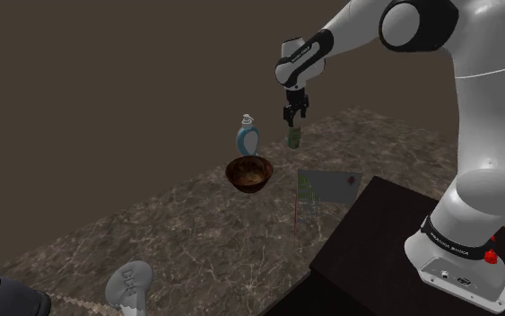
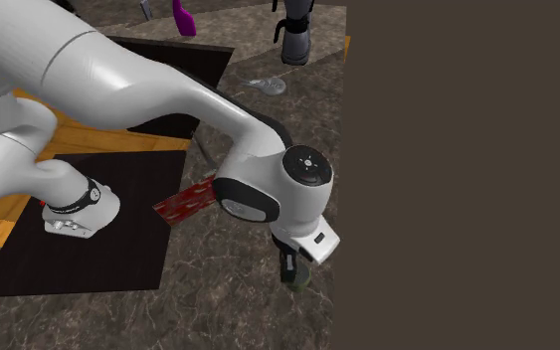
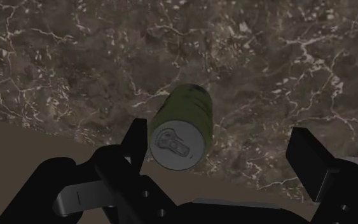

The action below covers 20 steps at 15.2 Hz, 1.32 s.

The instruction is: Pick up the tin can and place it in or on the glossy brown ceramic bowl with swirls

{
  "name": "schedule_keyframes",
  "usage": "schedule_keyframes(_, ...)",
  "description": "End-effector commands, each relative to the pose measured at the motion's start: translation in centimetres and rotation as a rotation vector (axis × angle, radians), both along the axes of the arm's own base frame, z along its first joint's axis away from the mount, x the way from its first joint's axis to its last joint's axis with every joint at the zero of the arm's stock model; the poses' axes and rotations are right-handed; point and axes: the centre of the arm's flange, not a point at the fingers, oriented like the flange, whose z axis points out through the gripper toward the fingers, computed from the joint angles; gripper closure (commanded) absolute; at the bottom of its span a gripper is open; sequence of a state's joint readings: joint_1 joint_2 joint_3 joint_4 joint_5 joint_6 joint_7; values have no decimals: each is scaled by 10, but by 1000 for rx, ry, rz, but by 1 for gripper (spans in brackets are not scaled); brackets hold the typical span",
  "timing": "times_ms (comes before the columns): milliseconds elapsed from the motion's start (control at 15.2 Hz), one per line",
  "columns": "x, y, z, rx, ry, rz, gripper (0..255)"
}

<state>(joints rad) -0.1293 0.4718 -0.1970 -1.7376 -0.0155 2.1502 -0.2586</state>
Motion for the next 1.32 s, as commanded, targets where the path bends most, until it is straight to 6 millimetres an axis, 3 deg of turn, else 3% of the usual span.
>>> schedule_keyframes(0,20,-10,-12,-2,-5,0,0)
schedule_keyframes(264,53,-30,-35,-5,-12,-1,0)
schedule_keyframes(792,50,-34,-75,-5,-12,-1,0)
schedule_keyframes(1254,50,-34,-75,-5,-12,-1,0)
